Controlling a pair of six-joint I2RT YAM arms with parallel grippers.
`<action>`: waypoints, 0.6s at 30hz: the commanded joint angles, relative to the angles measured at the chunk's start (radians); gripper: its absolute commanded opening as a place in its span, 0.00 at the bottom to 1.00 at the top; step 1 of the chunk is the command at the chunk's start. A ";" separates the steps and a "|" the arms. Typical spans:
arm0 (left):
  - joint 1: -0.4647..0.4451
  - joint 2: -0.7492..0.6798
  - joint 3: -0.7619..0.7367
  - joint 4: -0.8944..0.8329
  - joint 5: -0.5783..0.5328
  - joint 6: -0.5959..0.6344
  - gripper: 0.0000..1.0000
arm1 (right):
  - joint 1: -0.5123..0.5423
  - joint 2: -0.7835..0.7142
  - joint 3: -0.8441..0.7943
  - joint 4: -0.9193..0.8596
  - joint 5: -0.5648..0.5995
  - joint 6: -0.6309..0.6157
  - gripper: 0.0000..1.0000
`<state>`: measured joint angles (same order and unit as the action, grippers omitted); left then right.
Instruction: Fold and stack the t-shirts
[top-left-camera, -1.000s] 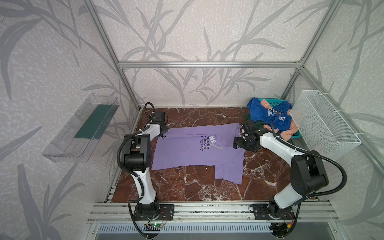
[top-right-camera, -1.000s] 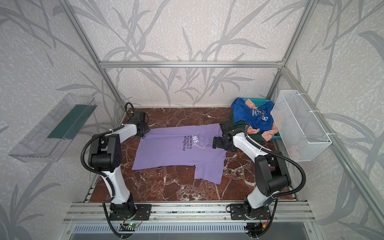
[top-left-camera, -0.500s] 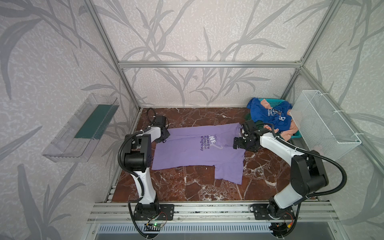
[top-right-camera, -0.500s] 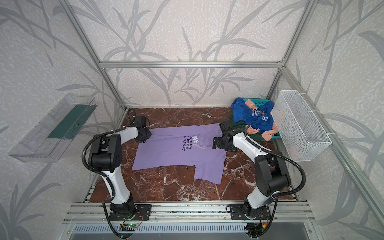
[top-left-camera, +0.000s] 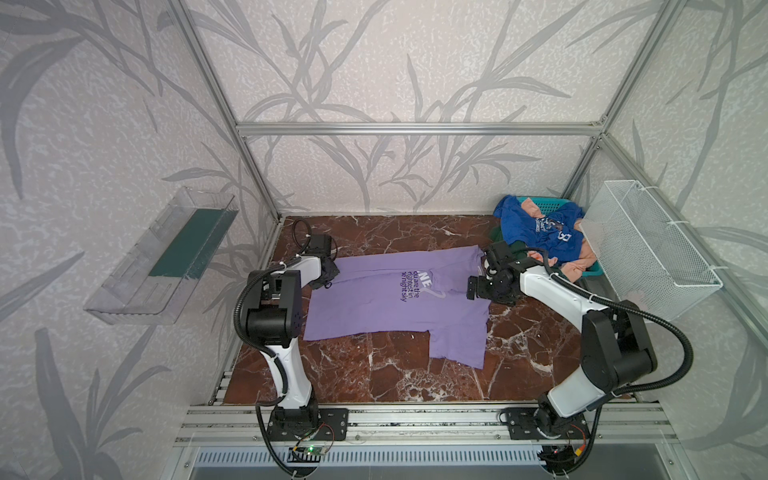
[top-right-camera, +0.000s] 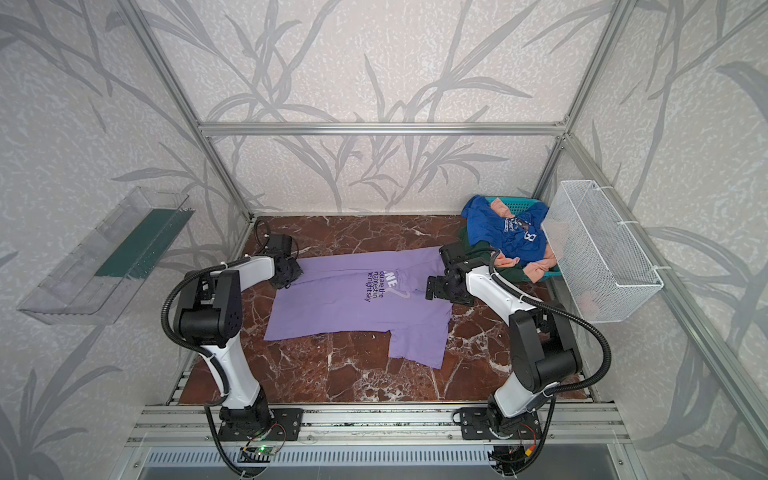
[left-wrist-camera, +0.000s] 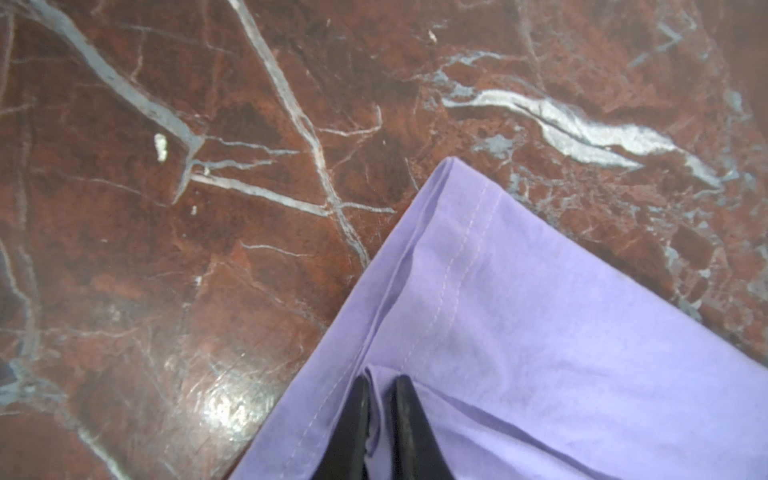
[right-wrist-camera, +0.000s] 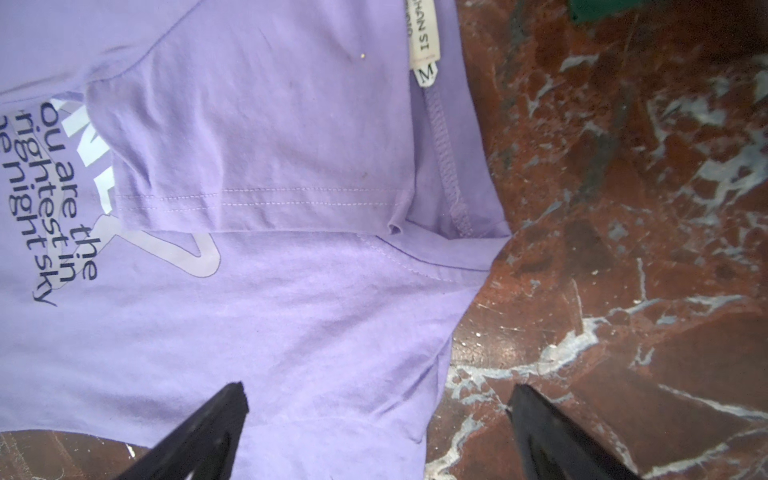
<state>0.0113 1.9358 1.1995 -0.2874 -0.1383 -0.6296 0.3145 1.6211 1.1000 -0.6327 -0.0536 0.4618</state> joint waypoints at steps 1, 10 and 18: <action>-0.001 -0.003 -0.017 -0.019 0.005 -0.003 0.09 | -0.008 -0.014 -0.017 -0.013 0.005 -0.008 0.99; 0.000 0.028 0.104 -0.055 -0.011 0.038 0.00 | -0.011 0.007 -0.020 0.007 -0.015 0.002 0.99; 0.001 0.112 0.306 -0.065 0.009 0.105 0.00 | -0.011 0.029 -0.017 0.013 -0.015 0.004 0.99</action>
<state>0.0113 2.0155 1.4494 -0.3302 -0.1276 -0.5674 0.3065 1.6405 1.0904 -0.6239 -0.0620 0.4625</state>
